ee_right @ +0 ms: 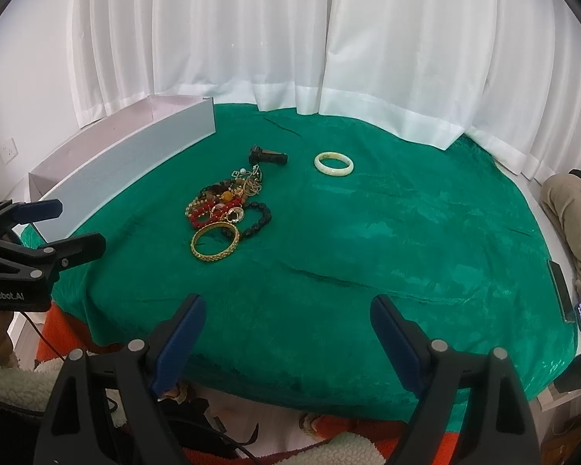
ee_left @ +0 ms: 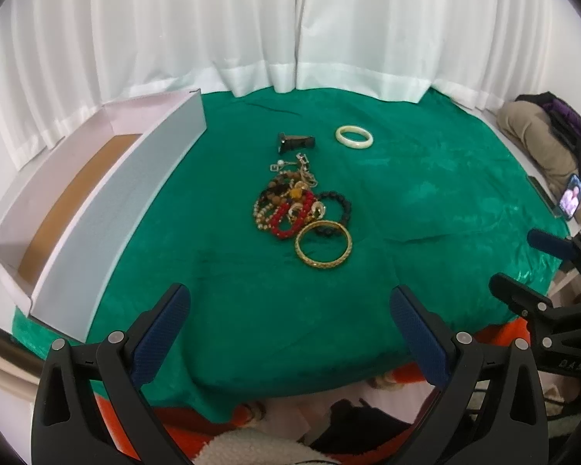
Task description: Organize jewelry
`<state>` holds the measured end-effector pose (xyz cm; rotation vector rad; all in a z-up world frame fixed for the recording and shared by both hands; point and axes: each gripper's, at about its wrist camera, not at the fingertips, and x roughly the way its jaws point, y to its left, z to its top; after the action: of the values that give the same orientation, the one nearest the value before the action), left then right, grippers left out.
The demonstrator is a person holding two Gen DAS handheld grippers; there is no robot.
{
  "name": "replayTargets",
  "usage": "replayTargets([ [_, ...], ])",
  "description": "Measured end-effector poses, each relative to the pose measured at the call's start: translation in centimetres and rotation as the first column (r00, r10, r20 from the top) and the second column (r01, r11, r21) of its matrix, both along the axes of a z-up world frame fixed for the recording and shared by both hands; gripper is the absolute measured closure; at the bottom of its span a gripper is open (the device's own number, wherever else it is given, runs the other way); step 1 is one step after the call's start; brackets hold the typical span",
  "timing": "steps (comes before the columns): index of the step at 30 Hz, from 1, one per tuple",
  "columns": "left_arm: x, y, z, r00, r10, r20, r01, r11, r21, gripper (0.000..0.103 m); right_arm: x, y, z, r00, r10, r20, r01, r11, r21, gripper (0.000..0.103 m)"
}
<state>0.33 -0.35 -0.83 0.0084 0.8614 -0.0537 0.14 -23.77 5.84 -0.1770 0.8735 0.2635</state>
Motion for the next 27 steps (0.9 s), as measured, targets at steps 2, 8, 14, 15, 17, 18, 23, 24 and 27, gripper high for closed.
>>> replayTargets([
  [2, 0.05, 0.11, -0.16, 1.0, 0.001, -0.007, -0.001, 1.0, -0.002, 0.0, 0.05, -0.02, -0.03, 1.0, 0.003, -0.004, -0.003, 1.0, -0.001, 0.014],
  [8, 0.19, 0.1, -0.33, 1.0, -0.005, -0.014, 0.005, 1.0, 0.002, 0.0, 0.16, 0.07, -0.01, 1.0, 0.005, -0.007, -0.005, 1.0, -0.003, 0.014],
  [14, 0.39, -0.06, -0.47, 1.0, -0.01, -0.026, 0.01, 1.0, 0.004, 0.0, 0.18, 0.06, -0.01, 1.0, 0.006, -0.007, -0.006, 1.0, -0.003, 0.014],
  [15, 0.31, -0.19, -0.45, 1.0, -0.012, -0.027, 0.013, 1.0, 0.006, 0.0, 0.2, 0.04, -0.03, 1.0, 0.005, -0.008, -0.005, 1.0, -0.001, 0.014],
  [17, 0.35, -0.36, -0.44, 1.0, -0.016, -0.027, 0.016, 1.0, 0.011, 0.0, 0.2, 0.11, -0.07, 1.0, 0.001, -0.01, -0.001, 1.0, 0.0, 0.014],
  [18, 0.35, -0.46, -0.43, 0.999, -0.018, -0.027, 0.018, 1.0, 0.014, 0.0, 0.24, 0.09, -0.12, 1.0, 0.0, -0.013, 0.0, 1.0, 0.002, 0.014],
  [23, 0.53, -0.58, -0.52, 0.999, -0.018, -0.035, 0.018, 1.0, 0.019, 0.0, 0.35, 0.02, -0.19, 1.0, 0.0, -0.016, 0.0, 1.0, 0.006, 0.014],
  [24, 0.55, -0.63, -0.51, 0.999, -0.018, -0.037, 0.018, 1.0, 0.019, 0.0, 0.34, 0.06, -0.22, 1.0, 0.001, -0.015, -0.001, 1.0, 0.006, 0.014],
  [27, 0.61, -0.67, -0.48, 0.999, -0.018, -0.036, 0.019, 1.0, 0.02, 0.0, 0.35, 0.01, -0.23, 1.0, 0.002, -0.015, -0.001, 1.0, 0.007, 0.014],
])
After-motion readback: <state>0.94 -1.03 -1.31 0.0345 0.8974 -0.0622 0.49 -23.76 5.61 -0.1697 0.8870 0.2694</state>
